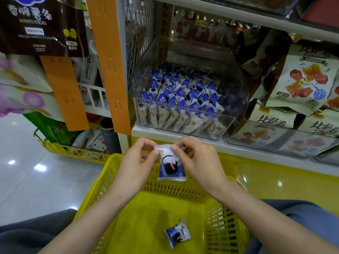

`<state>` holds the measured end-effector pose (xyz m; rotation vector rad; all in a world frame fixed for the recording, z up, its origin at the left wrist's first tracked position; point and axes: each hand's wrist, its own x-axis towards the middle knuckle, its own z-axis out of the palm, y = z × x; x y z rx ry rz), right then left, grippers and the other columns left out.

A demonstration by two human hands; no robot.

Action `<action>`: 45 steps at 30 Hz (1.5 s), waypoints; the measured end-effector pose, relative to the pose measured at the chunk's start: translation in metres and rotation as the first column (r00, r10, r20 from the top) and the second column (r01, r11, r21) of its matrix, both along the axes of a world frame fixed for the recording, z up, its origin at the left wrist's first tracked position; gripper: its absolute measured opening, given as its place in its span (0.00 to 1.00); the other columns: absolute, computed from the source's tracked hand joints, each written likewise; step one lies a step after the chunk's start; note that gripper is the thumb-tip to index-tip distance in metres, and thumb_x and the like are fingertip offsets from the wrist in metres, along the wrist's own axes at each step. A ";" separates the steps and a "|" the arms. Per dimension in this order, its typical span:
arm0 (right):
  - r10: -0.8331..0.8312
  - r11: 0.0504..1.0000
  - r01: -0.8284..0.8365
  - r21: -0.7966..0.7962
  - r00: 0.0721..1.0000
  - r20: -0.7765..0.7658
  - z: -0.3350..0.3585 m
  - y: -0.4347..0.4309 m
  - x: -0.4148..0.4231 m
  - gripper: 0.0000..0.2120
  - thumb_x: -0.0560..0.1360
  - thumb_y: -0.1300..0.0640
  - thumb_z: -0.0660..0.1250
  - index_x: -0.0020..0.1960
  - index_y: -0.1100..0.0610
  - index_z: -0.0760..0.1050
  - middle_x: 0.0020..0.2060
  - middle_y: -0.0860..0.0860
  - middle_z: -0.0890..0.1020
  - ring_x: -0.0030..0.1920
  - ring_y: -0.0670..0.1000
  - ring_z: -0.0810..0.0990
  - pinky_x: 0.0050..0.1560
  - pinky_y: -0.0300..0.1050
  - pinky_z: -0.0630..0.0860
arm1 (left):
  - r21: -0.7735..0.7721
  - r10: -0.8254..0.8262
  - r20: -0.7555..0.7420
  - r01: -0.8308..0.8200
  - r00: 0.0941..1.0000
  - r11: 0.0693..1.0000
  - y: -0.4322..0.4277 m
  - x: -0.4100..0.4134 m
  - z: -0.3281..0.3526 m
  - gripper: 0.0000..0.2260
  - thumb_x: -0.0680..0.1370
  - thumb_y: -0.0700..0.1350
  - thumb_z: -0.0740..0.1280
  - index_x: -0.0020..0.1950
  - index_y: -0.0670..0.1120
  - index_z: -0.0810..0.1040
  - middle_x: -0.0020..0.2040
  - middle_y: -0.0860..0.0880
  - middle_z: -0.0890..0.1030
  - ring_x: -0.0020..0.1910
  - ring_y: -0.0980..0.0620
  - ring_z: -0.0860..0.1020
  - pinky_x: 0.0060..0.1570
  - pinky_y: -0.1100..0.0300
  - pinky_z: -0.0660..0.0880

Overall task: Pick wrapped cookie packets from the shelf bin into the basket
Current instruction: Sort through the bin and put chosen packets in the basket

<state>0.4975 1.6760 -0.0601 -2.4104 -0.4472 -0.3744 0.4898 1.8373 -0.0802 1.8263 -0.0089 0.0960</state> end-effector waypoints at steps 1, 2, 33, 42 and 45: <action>-0.034 0.998 0.034 0.044 0.999 -0.002 0.001 -0.003 0.002 0.05 0.75 0.52 0.66 0.43 0.51 0.77 0.37 0.43 0.79 0.38 0.43 0.77 0.38 0.41 0.74 | 0.037 0.024 0.002 -0.024 1.000 0.999 0.002 0.001 -0.001 0.07 0.77 0.39 0.65 0.43 0.50 0.73 0.41 0.50 0.77 0.40 0.47 0.78 0.38 0.55 0.77; -0.063 0.994 0.063 0.095 0.998 -0.004 0.002 -0.005 0.004 0.04 0.75 0.52 0.66 0.43 0.51 0.77 0.37 0.43 0.79 0.37 0.42 0.77 0.37 0.37 0.73 | 0.084 0.026 -0.017 -0.024 1.000 0.996 0.004 0.002 -0.002 0.07 0.77 0.39 0.64 0.42 0.50 0.73 0.40 0.50 0.77 0.38 0.48 0.77 0.37 0.57 0.77; 0.370 0.663 0.265 0.700 0.697 -0.614 0.001 0.015 -0.007 0.05 0.76 0.57 0.64 0.49 0.58 0.69 0.46 0.56 0.81 0.40 0.48 0.79 0.37 0.35 0.77 | -0.043 -0.125 0.008 0.125 0.992 0.991 -0.007 -0.009 0.004 0.14 0.73 0.43 0.69 0.57 0.53 0.73 0.54 0.56 0.79 0.49 0.59 0.78 0.49 0.65 0.75; 0.376 0.680 0.183 0.710 0.745 -0.551 -0.003 0.015 -0.007 0.15 0.76 0.62 0.63 0.62 0.57 0.69 0.54 0.58 0.80 0.43 0.48 0.81 0.45 0.45 0.80 | 0.183 -0.133 0.068 0.119 0.989 0.976 -0.003 -0.011 -0.002 0.11 0.79 0.40 0.60 0.58 0.54 0.72 0.49 0.58 0.80 0.48 0.66 0.78 0.43 0.76 0.71; 0.380 0.696 0.157 0.700 0.748 -0.545 -0.005 0.016 -0.008 0.14 0.76 0.61 0.64 0.61 0.55 0.70 0.54 0.56 0.80 0.41 0.46 0.81 0.42 0.40 0.80 | 0.285 -0.089 0.072 0.065 0.993 0.956 -0.002 -0.013 -0.004 0.12 0.79 0.46 0.59 0.63 0.53 0.68 0.50 0.56 0.79 0.44 0.63 0.78 0.40 0.70 0.74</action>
